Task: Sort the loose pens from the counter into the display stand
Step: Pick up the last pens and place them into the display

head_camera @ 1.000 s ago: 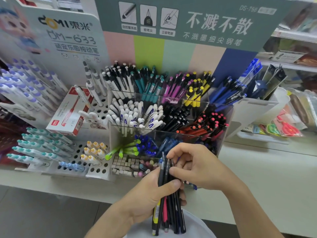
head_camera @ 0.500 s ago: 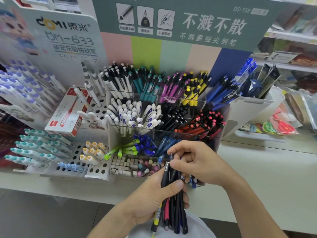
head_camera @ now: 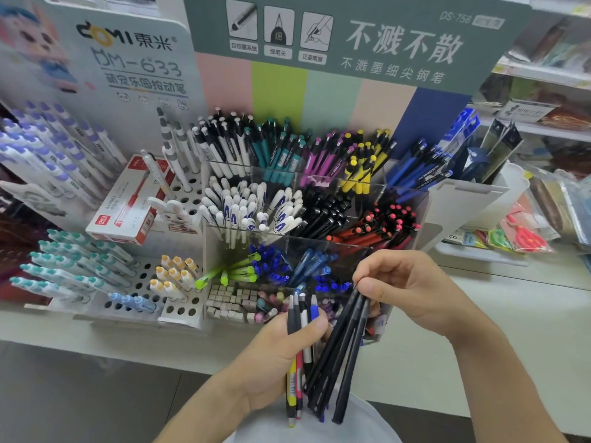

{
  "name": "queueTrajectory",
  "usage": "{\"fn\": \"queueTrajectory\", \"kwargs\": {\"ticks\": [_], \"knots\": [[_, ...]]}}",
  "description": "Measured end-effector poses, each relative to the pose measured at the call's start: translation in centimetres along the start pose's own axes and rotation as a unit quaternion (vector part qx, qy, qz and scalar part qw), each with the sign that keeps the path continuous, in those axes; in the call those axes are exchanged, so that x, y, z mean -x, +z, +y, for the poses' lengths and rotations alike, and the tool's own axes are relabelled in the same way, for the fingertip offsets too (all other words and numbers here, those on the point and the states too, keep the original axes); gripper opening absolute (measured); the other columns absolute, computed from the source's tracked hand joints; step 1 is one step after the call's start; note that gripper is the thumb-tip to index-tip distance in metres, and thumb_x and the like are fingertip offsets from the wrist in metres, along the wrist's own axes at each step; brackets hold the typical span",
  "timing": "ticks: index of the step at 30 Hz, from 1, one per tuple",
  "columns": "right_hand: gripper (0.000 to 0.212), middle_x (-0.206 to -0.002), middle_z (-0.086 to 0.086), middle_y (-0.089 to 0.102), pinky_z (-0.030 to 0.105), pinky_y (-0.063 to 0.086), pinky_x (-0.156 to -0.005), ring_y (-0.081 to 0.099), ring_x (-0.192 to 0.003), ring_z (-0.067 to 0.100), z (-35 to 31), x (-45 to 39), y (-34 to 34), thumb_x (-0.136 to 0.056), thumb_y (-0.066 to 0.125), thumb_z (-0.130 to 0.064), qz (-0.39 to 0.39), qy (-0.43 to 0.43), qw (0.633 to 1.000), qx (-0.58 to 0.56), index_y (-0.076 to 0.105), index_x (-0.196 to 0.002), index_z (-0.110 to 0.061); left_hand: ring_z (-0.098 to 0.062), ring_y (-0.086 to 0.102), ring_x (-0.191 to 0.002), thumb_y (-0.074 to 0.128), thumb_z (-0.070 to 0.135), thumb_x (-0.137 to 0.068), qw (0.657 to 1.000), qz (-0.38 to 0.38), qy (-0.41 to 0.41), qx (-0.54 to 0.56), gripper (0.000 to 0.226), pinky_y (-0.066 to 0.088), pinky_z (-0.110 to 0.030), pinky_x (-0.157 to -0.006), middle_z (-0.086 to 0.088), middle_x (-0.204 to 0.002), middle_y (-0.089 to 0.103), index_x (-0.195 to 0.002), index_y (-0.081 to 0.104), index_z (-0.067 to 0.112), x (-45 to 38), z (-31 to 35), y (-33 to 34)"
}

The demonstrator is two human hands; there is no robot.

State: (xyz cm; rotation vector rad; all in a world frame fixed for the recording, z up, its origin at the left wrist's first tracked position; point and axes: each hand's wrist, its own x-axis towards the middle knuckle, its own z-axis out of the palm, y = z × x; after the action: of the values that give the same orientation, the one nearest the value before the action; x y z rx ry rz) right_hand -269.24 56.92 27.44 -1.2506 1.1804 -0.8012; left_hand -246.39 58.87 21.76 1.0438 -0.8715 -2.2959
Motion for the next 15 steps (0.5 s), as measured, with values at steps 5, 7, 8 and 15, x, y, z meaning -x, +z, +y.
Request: {"fn": "queueTrajectory", "kwargs": {"ticks": [5, 7, 8, 15], "knots": [[0.004, -0.076, 0.006, 0.071, 0.02, 0.054, -0.063, 0.065, -0.062, 0.015, -0.2, 0.4, -0.9, -0.081, 0.074, -0.015, 0.073, -0.071, 0.995, -0.026, 0.077, -0.085, -0.015, -0.025, 0.071, -0.081, 0.058, 0.027, -0.097, 0.997, 0.04, 0.003, 0.061, 0.035, 0.061, -0.042, -0.07, -0.019, -0.099, 0.072, -0.114, 0.068, -0.002, 0.1, -0.4, 0.2], [0.017, -0.077, 0.007, 0.072, 0.022, 0.056, -0.064, 0.066, -0.063, 0.018, -0.3, 0.5, -1.1, -0.081, 0.081, -0.033, 0.088, -0.093, 0.991, -0.033, 0.078, -0.086, -0.018, -0.024, 0.07, -0.072, 0.058, 0.025, -0.097, 0.995, 0.051, 0.013, 0.089, 0.035, 0.057, -0.034, -0.06, -0.018, -0.093, 0.072, -0.117, 0.064, -0.003, 0.4, -0.2, 0.3], [0.024, -0.077, 0.007, 0.072, 0.023, 0.057, -0.064, 0.066, -0.063, 0.019, -0.4, 0.5, -1.2, -0.078, 0.083, -0.04, 0.098, -0.098, 0.99, -0.028, 0.077, -0.087, -0.019, -0.023, 0.068, -0.067, 0.058, 0.026, -0.096, 0.993, 0.055, 0.021, 0.098, 0.035, 0.055, -0.031, -0.057, -0.017, -0.088, 0.071, -0.115, 0.063, -0.003, 0.5, -0.1, 0.3], [0.008, -0.065, -0.007, 0.069, 0.015, 0.047, -0.056, 0.056, -0.053, 0.006, -0.2, -0.3, 0.6, -0.079, 0.075, -0.018, 0.194, -0.126, 0.971, 0.055, 0.075, -0.084, -0.012, -0.026, 0.063, -0.066, 0.048, 0.028, -0.1, 0.992, 0.004, 0.044, 0.115, 0.043, 0.048, -0.026, -0.05, -0.03, -0.102, 0.066, -0.115, 0.066, -0.008, 0.7, 0.3, 0.0]]}}
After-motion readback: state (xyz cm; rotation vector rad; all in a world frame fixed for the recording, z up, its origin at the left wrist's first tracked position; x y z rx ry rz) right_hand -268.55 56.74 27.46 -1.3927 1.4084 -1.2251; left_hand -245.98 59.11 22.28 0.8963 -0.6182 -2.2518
